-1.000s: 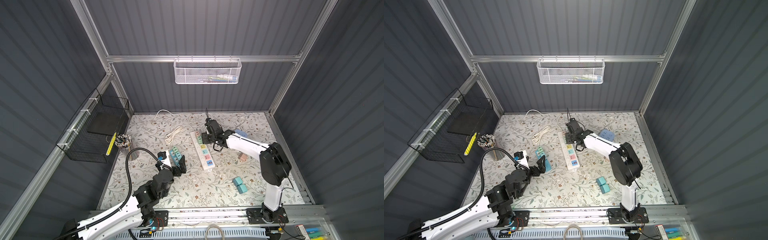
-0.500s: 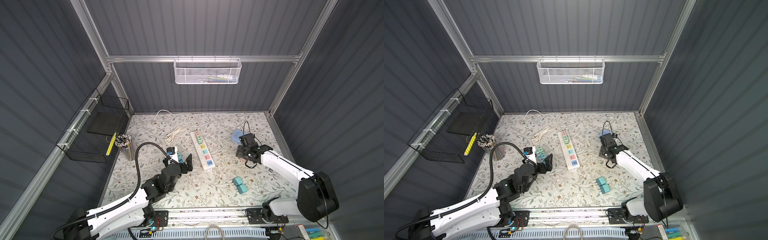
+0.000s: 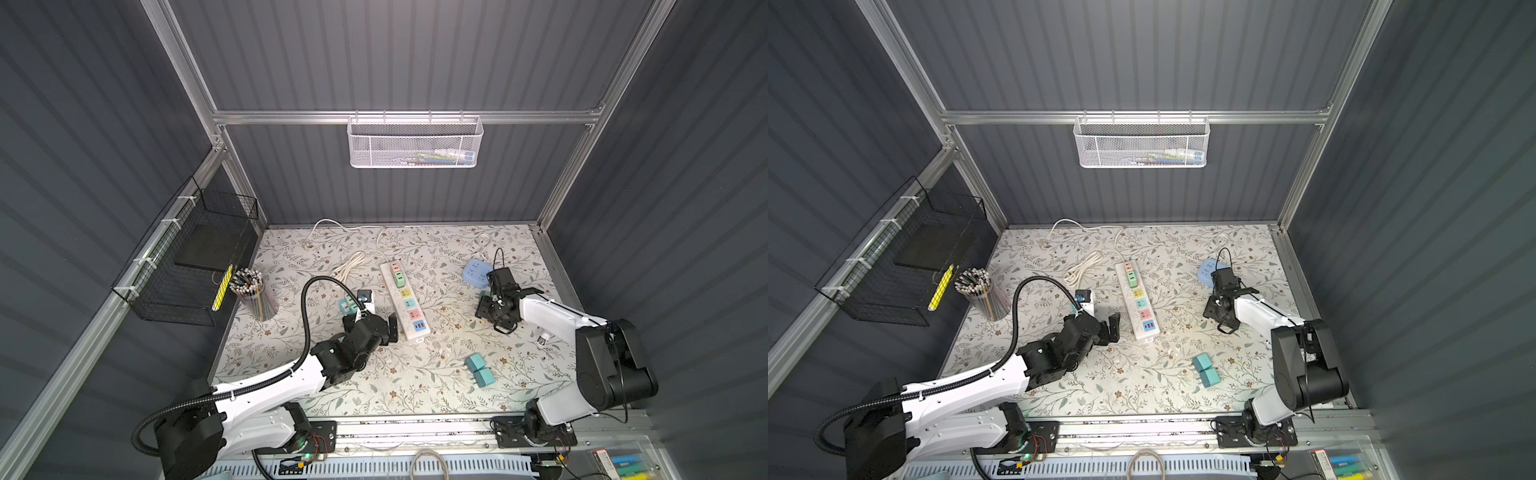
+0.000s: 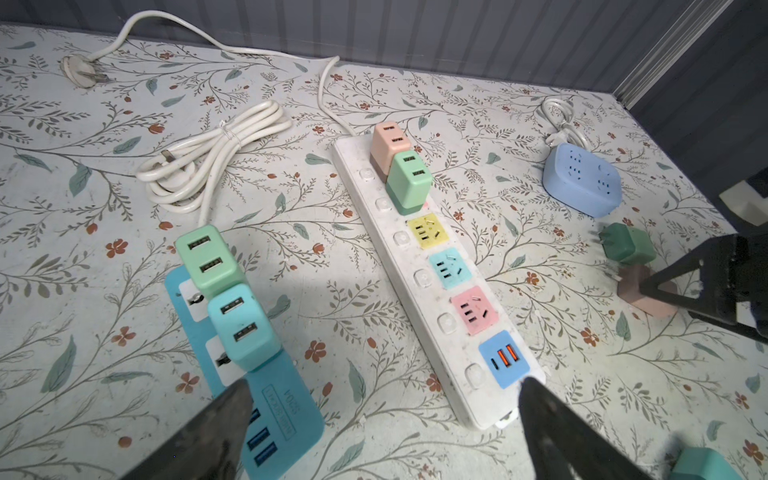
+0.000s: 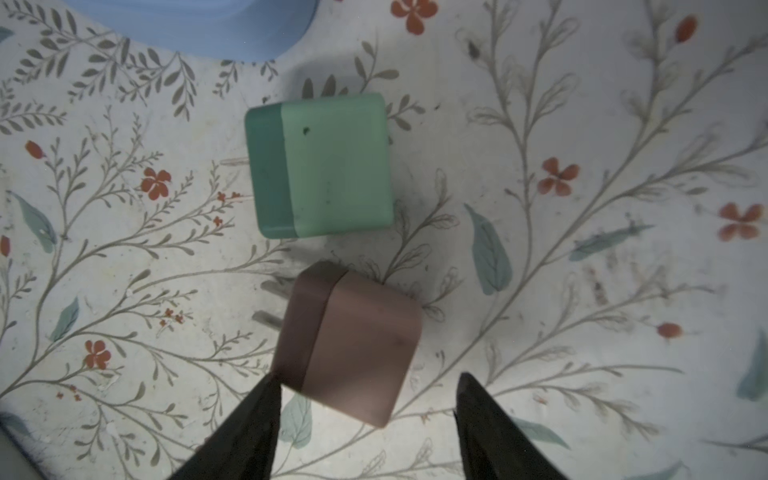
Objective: Insert the plug
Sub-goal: 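Open the right gripper and move it to the loose mauve charger, then lower the right gripper over the mauve charger and close on it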
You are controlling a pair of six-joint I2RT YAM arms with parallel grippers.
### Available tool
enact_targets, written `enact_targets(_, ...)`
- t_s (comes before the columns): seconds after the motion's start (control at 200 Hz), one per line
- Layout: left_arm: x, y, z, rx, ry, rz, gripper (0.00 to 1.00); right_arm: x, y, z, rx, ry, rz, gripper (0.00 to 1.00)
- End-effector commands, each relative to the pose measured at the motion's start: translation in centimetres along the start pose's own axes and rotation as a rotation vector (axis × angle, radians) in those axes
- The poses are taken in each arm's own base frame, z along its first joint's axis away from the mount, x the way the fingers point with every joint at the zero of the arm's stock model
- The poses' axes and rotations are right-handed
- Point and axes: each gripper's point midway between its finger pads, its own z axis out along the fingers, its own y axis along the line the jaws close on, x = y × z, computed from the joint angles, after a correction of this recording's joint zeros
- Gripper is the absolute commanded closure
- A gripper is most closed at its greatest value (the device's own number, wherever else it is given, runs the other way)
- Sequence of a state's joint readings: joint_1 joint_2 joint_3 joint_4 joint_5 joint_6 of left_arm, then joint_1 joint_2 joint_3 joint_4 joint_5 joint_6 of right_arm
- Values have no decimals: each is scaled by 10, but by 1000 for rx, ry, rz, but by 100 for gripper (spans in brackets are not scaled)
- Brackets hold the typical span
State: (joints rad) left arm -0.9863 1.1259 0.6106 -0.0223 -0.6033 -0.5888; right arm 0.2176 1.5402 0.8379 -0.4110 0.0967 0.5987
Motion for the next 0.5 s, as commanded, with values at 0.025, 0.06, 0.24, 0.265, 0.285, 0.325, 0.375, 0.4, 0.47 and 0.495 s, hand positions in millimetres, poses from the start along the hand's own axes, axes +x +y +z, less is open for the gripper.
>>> enact_targets(0.025,-2,1,-1,8,5,-20,0,-9,10,-2,-51,-28,3,33)
enact_targets(0.06,-2,1,-1,7,4,-15,0,-10,9,-2,-54,-38,7,33)
enact_targets(0.24,-4,0,0,10,-4,-10,0,-16,6,-2,-41,-51,16,31)
enact_targets(0.265,-4,-1,0,12,-3,-9,0,-17,6,-1,-40,-45,23,31)
enact_targets(0.285,-4,-1,0,12,-3,-10,0,-17,6,0,-42,-40,27,31)
enact_targets(0.325,-3,-2,1,13,1,-7,0,-17,5,1,-34,-31,38,31)
enact_targets(0.375,-2,-2,2,13,6,-5,0,-18,2,3,-15,-33,52,32)
enact_targets(0.4,-1,-3,2,13,9,-4,0,-18,0,3,-3,-37,62,32)
enact_targets(0.47,0,-2,3,13,14,-6,0,-17,-5,4,22,-45,75,34)
enact_targets(0.495,1,-2,2,12,15,-6,0,-16,-5,5,20,-40,75,34)
